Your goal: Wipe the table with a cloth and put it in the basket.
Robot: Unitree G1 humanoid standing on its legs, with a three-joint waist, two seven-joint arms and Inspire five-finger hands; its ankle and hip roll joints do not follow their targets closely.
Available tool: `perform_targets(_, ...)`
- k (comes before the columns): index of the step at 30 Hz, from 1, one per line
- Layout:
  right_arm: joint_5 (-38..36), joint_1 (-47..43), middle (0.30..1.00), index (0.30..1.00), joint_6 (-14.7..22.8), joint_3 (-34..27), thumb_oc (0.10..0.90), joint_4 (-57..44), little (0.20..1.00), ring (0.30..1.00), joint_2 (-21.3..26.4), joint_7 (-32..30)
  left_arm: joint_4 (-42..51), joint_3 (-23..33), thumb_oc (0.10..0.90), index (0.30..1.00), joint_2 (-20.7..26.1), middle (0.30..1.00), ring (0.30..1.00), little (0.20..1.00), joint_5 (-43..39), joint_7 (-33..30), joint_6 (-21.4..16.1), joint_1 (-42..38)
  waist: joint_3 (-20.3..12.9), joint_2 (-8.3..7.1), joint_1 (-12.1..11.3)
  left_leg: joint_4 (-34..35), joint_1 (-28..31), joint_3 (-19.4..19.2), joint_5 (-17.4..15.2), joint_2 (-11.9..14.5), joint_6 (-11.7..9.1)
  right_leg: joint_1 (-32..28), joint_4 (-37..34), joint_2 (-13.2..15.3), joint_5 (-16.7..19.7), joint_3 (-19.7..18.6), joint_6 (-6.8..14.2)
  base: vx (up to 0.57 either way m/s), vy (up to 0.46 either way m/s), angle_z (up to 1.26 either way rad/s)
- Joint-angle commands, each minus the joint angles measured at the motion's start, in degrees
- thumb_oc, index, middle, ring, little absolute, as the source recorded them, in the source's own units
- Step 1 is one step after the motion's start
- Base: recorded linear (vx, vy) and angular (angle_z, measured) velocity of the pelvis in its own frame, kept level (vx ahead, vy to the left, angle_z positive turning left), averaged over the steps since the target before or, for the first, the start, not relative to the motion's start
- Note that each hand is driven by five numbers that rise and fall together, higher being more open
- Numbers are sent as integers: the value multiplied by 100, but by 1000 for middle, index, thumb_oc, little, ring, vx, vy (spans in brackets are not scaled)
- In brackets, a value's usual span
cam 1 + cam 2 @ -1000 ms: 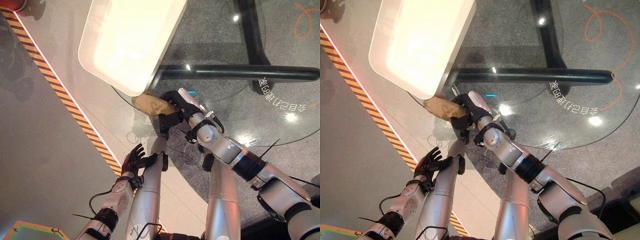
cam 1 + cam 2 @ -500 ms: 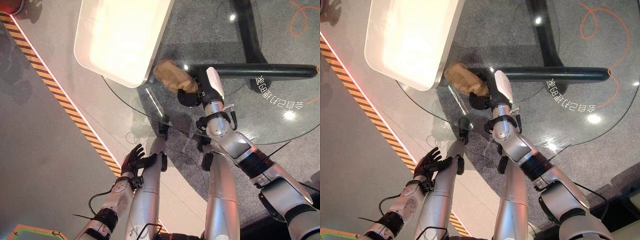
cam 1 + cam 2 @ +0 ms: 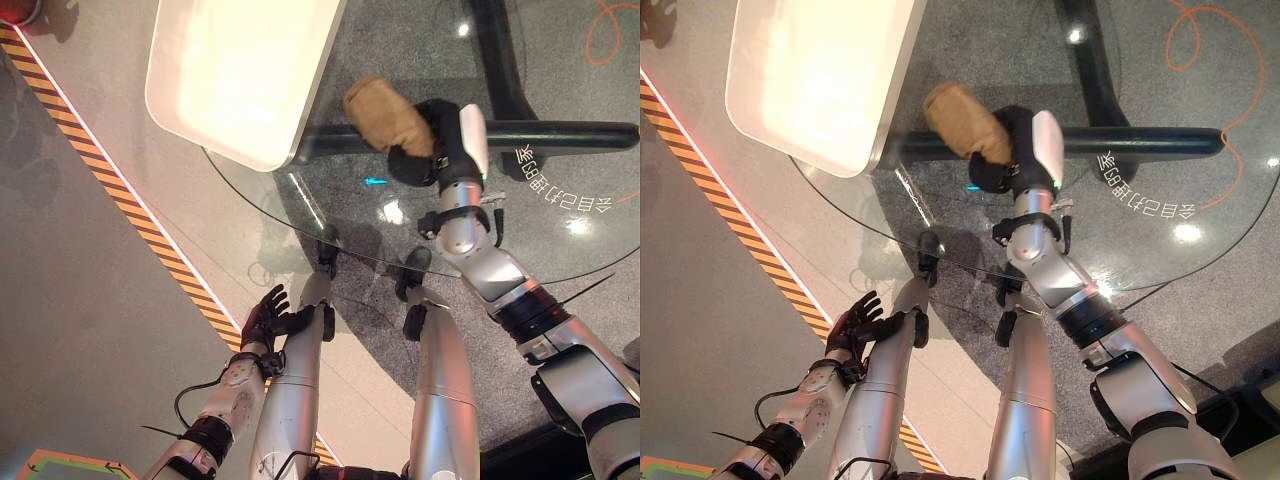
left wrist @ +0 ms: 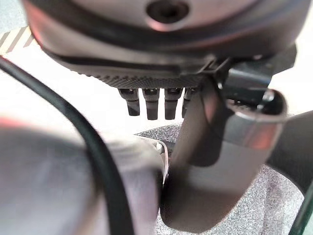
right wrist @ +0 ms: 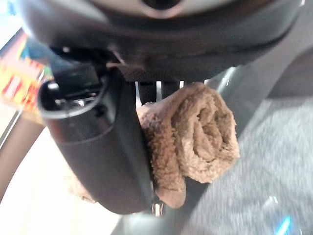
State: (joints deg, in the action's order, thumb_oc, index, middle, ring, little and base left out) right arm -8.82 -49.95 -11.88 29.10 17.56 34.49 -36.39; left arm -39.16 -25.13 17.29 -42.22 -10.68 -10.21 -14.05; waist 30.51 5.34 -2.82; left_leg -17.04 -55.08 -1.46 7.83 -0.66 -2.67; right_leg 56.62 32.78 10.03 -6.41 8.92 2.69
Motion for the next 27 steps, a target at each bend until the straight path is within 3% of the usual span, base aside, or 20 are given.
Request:
perform_targets(1, -280, 367, 300, 300, -174, -881, 100, 886, 200, 300, 1098, -917, 48, -150, 800, 900, 51, 900, 900, 900, -189, -128, 5, 867, -72, 133, 90, -921, 100, -540, -1339, -140, 109, 57, -1024, -300, 840, -22, 283, 2, -1, -4)
perform_targets(10, -781, 905, 300, 300, 215, -1422, 100, 1136, 200, 300, 1422, -1512, 158, -91, 800, 900, 203, 900, 900, 900, -304, -92, -61, 997, -72, 128, 187, -901, 61, -554, -1342, -133, 120, 90, -1072, -350, 861, -69, 294, -2, -4, -4)
perform_targets(23, -1487, 1325, 300, 300, 1166, -2209, 100, 1338, 200, 300, 1250, -2662, 295, -145, 800, 900, 233, 900, 900, 900, -381, -145, -34, 990, -72, 135, 257, -823, 144, -567, -1347, -158, 139, -25, -1185, -417, 871, -104, 301, -9, -3, -5)
perform_targets(24, -1491, 1181, 300, 300, 1212, -2258, 100, 1327, 200, 300, 1260, -2801, 305, -103, 800, 900, 226, 900, 900, 900, -407, -153, -41, 872, -72, 134, 282, -767, -64, -618, -1149, -186, 170, 163, -1272, -384, 1056, -76, 252, 0, 0, 0)
perform_targets(25, -1482, 1217, 300, 300, 1297, -2247, 100, 1384, 200, 300, 1217, -2959, 278, -148, 800, 900, 213, 900, 900, 900, -424, -165, -50, 959, -72, 158, 257, -797, 140, -570, -1328, -173, 138, -16, -1193, -414, 874, -111, 297, -62, 20, -1)
perform_targets(27, -1487, 1074, 300, 300, 1330, -2304, 100, 1402, 200, 300, 1215, -3099, 267, -117, 800, 900, 203, 900, 900, 900, -414, -167, -62, 860, -72, 158, 269, -745, -39, -615, -1149, -204, 172, 145, -1277, -391, 1049, -80, 246, -31, 13, -3)
